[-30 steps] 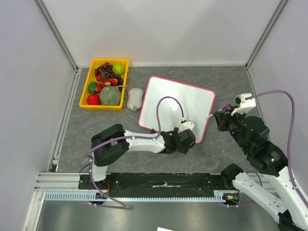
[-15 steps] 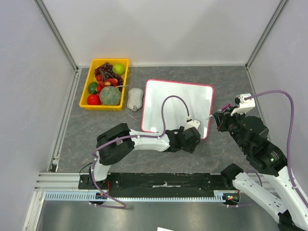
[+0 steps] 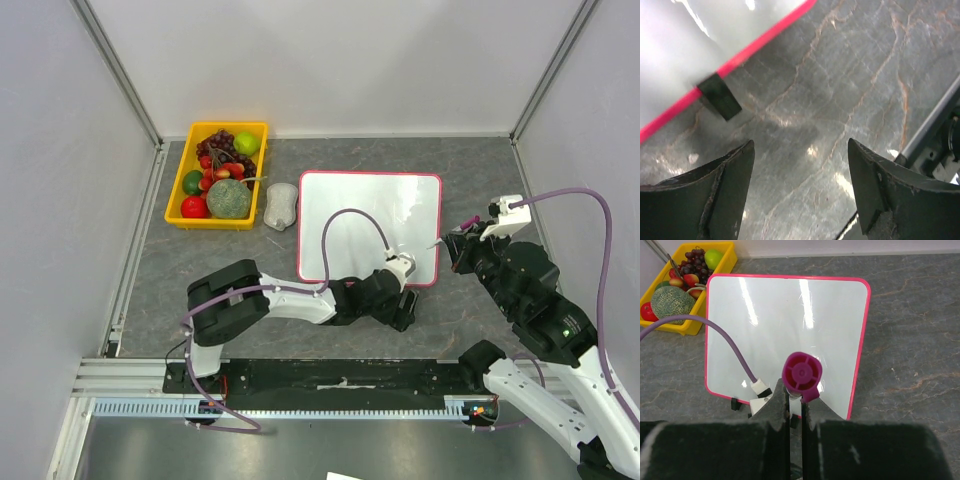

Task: Write a sentence on the whiteboard
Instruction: Move the whiteboard stand to the center of the board.

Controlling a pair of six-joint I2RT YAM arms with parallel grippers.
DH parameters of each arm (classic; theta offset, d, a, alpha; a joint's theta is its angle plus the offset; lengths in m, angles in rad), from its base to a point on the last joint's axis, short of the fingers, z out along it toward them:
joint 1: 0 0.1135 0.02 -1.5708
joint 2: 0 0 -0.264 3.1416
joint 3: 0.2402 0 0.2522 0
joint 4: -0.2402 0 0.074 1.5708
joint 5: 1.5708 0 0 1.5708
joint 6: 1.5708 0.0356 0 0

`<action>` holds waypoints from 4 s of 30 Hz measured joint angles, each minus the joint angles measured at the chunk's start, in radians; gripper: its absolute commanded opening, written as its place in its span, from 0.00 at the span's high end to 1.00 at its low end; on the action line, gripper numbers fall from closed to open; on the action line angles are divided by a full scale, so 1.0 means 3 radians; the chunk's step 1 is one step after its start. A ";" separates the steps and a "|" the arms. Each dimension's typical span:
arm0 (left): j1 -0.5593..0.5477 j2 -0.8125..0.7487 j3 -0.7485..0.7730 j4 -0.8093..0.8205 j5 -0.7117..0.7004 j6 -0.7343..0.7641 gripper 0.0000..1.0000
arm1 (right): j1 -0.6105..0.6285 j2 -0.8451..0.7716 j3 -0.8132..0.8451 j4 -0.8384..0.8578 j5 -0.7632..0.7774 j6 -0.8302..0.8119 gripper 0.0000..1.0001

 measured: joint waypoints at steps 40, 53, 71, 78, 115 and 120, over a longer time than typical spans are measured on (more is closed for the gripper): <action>-0.0305 -0.2697 -0.1910 -0.0392 -0.0532 -0.0675 0.17 | 0.0000 -0.0961 -0.0632 -0.0412 -0.1278 0.0613 1.00; -0.0306 -0.3675 -0.1976 -0.0965 -0.0856 -0.1027 0.04 | -0.0001 -0.1013 -0.0559 -0.0580 -0.0905 0.0651 1.00; -0.0104 -0.3665 -0.1698 -0.1967 -0.1464 -0.0922 0.00 | 0.0000 -0.0313 -0.1058 0.0408 -0.0860 0.0659 1.00; 0.0261 -0.2586 -0.1268 -0.1836 -0.1132 -0.0673 0.00 | 0.0000 -0.0395 -0.1064 0.0498 -0.0856 0.0637 1.00; 0.0484 -0.0688 -0.0679 -0.0914 -0.1269 -0.0318 0.72 | -0.0001 -0.0537 -0.1316 0.0629 -0.0792 0.0721 1.00; 0.0492 -0.0690 -0.0689 -0.0913 -0.1302 -0.0343 0.98 | 0.0000 -0.0589 -0.1333 0.0635 -0.0779 0.0722 1.00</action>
